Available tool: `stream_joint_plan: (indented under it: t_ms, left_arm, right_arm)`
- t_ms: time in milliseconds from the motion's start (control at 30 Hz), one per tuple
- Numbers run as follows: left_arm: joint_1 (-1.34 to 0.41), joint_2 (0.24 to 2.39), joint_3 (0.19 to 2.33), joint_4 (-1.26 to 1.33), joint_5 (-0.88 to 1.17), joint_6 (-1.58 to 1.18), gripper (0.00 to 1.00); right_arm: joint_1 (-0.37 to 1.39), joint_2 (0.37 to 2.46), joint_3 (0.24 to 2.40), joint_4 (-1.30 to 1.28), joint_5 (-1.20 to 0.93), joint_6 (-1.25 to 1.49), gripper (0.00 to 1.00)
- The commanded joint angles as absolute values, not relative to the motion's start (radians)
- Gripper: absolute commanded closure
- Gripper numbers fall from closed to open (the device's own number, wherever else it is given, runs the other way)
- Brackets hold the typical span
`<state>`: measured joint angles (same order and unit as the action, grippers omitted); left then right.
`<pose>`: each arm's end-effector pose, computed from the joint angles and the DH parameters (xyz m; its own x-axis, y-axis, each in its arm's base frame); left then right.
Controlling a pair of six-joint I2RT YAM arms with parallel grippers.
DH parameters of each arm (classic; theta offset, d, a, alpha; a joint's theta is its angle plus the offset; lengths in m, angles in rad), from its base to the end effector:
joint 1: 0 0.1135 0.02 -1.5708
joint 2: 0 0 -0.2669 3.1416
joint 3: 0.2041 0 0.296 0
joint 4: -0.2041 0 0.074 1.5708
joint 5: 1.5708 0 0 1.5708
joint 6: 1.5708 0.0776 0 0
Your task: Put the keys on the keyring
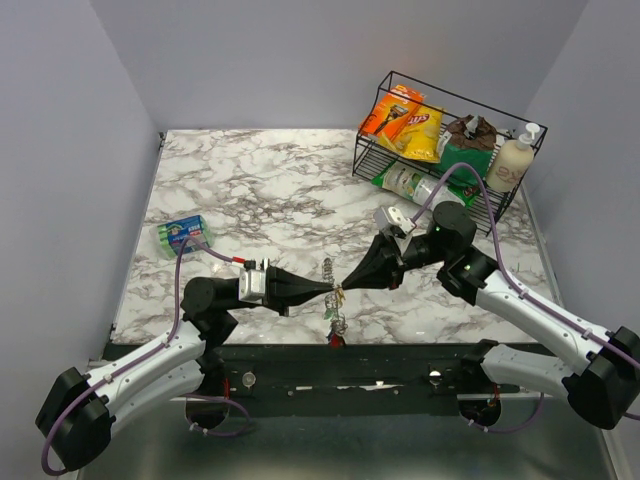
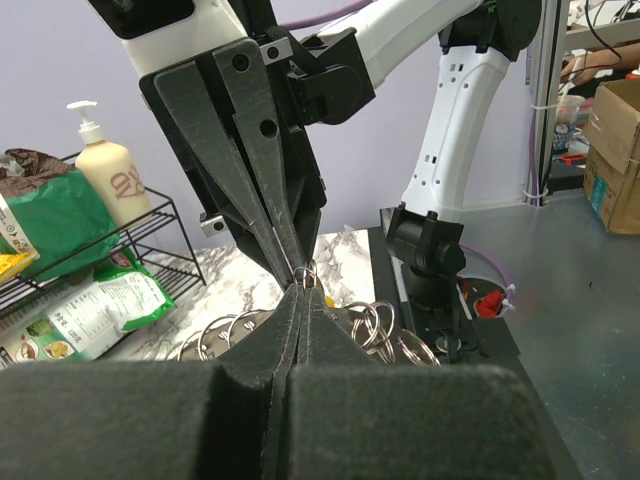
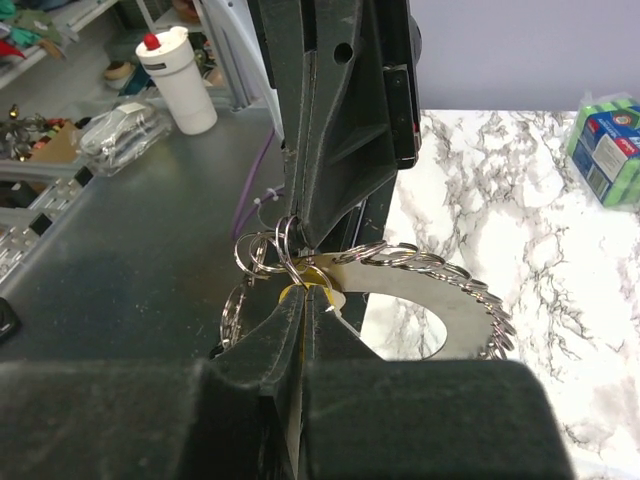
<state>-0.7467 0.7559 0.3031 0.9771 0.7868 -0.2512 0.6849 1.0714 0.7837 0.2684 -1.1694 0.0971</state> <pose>0.1272 -0.1926 0.2882 0.1248 -0.3547 -0.9266 0.9916 0.0142 0.1282 0.1805 0.2397 0.3211 -0.1079 -0.0393 -0.9934 -0.9540 -0.2771 0.1146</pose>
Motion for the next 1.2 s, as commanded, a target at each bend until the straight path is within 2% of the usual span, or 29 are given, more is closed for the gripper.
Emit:
stream_joint_plan:
  t_ms: [0,333,1167]
  left_arm:
    - [-0.750,0.747,0.341,1.009,0.793,-0.233,1.00]
    - [-0.750,0.739,0.344,1.008,0.793,-0.235,1.00]
    - [-0.750,0.758,0.354,1.039,0.827,-0.258,1.00]
  right_arm:
    - [0.683,1.078,0.784,0.285,-1.204,0.100,0.93]
    - [0.683,1.088,0.778,0.278,-1.210,0.087,0.99]
    - [0.684,1.115,0.756,0.252,-1.192,0.080,1.00]
